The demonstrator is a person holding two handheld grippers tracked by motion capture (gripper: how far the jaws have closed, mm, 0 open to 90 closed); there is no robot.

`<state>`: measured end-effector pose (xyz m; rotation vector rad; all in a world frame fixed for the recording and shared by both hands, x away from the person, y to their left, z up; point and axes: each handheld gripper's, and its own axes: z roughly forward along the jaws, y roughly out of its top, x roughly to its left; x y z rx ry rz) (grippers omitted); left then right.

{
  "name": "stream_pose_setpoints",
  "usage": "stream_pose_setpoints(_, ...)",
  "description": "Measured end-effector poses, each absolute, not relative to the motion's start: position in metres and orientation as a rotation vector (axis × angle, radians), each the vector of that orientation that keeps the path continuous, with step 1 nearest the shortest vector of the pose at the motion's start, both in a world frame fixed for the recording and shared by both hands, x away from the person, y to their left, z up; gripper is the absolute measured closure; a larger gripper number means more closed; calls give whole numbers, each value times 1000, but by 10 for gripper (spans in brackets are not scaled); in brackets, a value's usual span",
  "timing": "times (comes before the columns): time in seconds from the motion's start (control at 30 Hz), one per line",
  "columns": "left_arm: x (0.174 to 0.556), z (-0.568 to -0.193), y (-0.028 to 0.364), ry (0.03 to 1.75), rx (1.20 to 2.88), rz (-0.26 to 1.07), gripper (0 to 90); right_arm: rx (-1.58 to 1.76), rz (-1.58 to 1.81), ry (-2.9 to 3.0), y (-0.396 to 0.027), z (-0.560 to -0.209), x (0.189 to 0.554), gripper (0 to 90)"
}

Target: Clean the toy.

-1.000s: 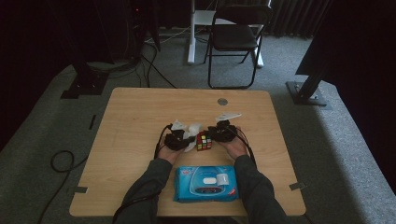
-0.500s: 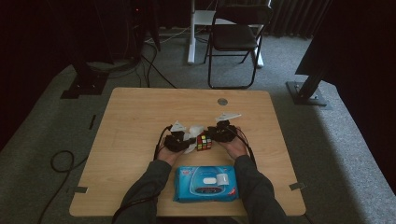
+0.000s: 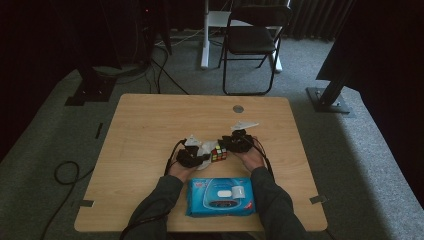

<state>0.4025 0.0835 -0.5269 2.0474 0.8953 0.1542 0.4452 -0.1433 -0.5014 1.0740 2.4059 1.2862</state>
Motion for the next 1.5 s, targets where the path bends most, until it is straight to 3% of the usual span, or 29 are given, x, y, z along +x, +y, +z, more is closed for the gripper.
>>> stream_pose_setpoints(0.2,395,-515,82,829,2027,152,866,1075,1289,2406,-143,-502,445,680)
stream_pose_setpoints(0.57,403,-535,79,867,2090,116,866,1076,1293,2406,-143,-502,445,692)
stream_pose_setpoints(0.77,410,-538,75,880,2166,153,866,1077,1293,2405,-143,-501,445,693)
stream_pose_setpoints(1.2,423,-536,76,991,2133,225,854,1082,1295,2400,-144,-502,445,693)
stream_pose_setpoints(1.5,408,-532,75,865,2163,152,857,1071,1293,2395,-144,-502,445,692)
